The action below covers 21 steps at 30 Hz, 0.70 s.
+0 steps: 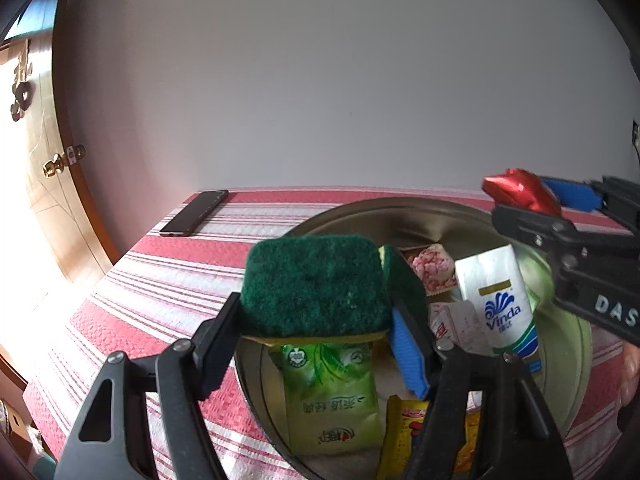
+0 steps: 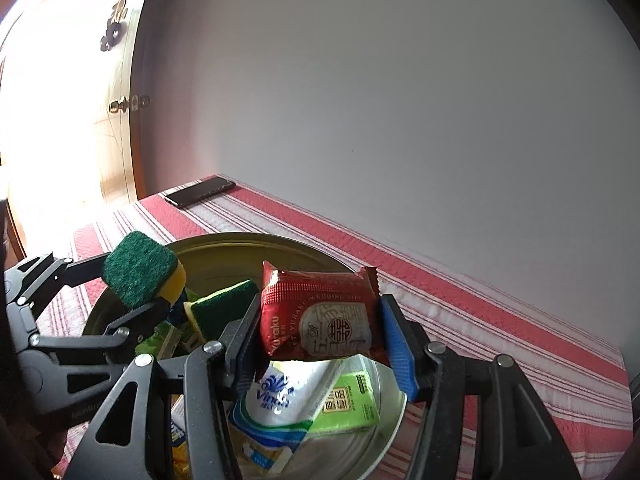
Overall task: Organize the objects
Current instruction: 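Carry the sponge with left gripper while right carries the red packet over the tin, then lower the sponge and red packet into the tin and open both grippers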
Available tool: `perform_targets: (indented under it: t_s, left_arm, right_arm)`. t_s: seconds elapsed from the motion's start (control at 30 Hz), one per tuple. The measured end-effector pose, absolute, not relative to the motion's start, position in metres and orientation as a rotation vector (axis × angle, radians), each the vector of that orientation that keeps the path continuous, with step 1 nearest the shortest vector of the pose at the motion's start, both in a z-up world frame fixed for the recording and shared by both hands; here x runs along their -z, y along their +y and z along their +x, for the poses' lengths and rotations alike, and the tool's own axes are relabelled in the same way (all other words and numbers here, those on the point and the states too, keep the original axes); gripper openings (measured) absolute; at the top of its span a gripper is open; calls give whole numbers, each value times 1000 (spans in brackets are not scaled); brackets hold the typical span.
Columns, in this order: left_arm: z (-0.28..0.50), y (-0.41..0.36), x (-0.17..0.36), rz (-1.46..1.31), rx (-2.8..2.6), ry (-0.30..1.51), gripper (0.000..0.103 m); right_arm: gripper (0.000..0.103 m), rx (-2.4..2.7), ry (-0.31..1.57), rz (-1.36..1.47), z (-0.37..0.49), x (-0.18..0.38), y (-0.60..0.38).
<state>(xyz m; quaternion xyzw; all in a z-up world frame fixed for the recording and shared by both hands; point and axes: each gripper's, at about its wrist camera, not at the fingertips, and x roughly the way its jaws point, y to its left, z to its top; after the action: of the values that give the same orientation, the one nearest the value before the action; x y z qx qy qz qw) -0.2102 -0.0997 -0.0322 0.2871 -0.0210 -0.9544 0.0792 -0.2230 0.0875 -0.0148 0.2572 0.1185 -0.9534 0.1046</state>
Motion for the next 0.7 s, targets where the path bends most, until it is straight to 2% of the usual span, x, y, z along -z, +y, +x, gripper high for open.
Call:
perform_targets:
  t_s: [0.33, 0.5, 0.63, 0.7]
  left_arm:
    - [-217, -94, 40, 906, 2856, -112, 70]
    - [-216, -95, 38, 909, 2858, -107, 71]
    - [-212, -93, 36, 901, 2861, -115, 81]
    - [-211, -92, 37, 902, 2865, -116, 83]
  right_arm:
    - [58, 2778, 390, 861, -252, 25, 73]
    - [61, 2747, 377, 896, -256, 31, 72]
    - [63, 2764, 409, 889, -250, 34, 70]
    - [69, 2773, 367, 877, -245, 32, 75]
